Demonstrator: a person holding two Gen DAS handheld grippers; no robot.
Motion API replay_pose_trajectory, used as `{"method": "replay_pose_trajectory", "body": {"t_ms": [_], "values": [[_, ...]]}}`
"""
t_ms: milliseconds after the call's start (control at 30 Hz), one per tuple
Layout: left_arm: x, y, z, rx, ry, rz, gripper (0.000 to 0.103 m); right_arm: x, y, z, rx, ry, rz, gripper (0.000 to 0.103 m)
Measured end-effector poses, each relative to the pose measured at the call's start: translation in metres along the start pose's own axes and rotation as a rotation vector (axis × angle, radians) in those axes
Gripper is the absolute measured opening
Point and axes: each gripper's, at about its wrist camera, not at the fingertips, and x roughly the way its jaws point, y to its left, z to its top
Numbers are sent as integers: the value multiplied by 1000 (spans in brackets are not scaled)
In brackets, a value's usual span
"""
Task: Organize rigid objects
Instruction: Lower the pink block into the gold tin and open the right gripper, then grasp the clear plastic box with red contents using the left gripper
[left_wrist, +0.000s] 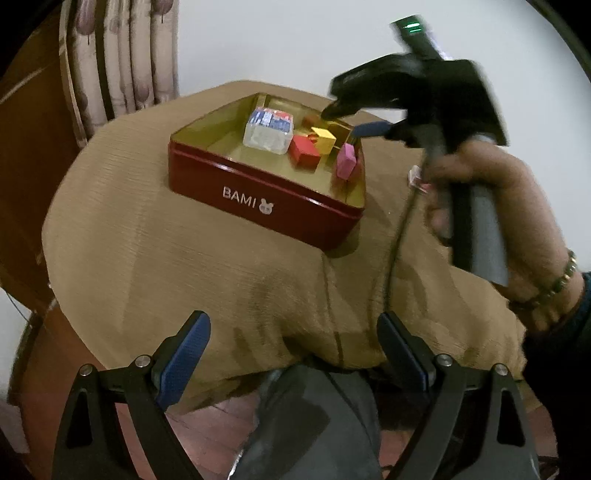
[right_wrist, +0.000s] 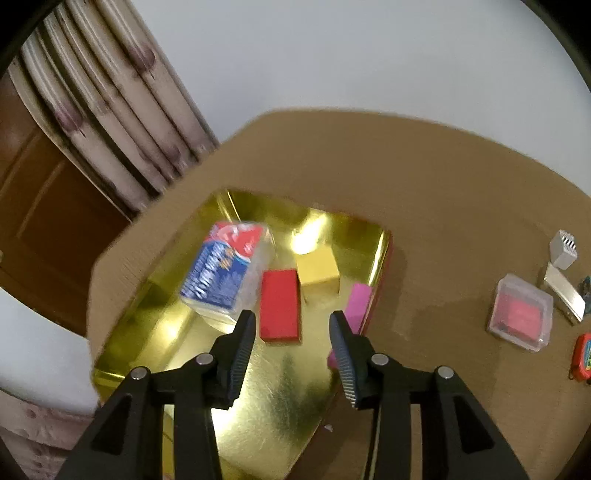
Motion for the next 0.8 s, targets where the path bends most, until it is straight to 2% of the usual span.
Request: {"method": "replay_pose_trajectory", "body": {"t_ms": [133, 167, 267, 367, 433, 533, 600, 700, 800], "values": [[-1, -8, -1, 42, -12, 0, 89, -63, -45, -22, 25, -150, -3, 43], [-1, -12, -1, 54, -12, -5, 89, -80, -65, -32, 34, -177, -35, 43], [-3, -31, -4, 116, -4, -31, 89, -115, -124, -64, 32, -209, -206, 45], [-3, -54, -2, 165, 19, -82, 89, -132, -183, -97, 13, -168, -426, 45], [-1, -77, 7, 204, 28, -121, 89, -144, -216, -114, 23, -156, -509, 45], [10, -115, 30, 245, 46, -173, 95, -158, -259, -134, 40, -162, -631, 45], [24, -133, 51, 256, 53, -223, 97, -163, -275, -141, 73, -181, -622, 45], [55, -165, 85, 302, 37, -208, 98, -162, -292, -151, 115, -195, -621, 45], [86, -185, 113, 342, 27, -175, 98, -166, -303, -158, 143, -219, -582, 45]]}}
